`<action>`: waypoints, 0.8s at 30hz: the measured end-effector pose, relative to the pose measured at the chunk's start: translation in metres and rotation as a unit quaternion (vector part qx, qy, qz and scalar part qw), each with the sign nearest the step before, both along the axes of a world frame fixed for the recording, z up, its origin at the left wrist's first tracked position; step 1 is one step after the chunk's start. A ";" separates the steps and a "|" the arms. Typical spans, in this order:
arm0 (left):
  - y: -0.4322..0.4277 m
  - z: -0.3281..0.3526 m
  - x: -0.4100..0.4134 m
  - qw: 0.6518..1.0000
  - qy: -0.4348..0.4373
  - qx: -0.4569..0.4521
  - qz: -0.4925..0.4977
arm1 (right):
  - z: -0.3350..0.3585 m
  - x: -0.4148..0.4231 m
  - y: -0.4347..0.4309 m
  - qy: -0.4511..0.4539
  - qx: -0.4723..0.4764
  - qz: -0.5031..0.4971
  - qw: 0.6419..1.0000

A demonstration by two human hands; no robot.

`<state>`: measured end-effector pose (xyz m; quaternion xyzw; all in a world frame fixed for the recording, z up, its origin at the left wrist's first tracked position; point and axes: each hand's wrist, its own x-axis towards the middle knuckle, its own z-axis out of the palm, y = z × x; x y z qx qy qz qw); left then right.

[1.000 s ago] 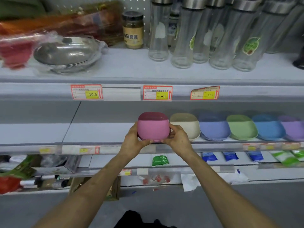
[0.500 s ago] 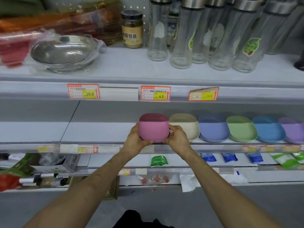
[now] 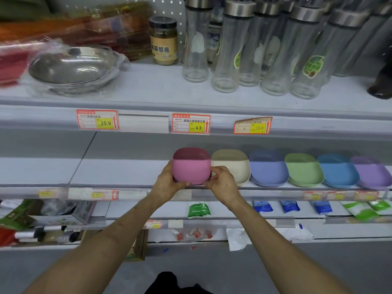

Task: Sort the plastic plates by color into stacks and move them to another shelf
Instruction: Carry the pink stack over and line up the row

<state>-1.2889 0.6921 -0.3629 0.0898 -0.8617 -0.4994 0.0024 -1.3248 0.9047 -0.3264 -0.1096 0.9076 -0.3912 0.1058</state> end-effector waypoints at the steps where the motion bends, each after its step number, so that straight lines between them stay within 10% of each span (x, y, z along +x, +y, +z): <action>1: 0.000 0.000 0.000 1.000 -0.001 0.001 -0.002 | 0.000 0.001 0.001 0.001 -0.007 -0.002 1.000; 24: 0.042 -0.002 0.062 0.987 0.036 -0.100 0.121 | -0.023 0.033 0.066 0.039 -0.176 -0.213 0.960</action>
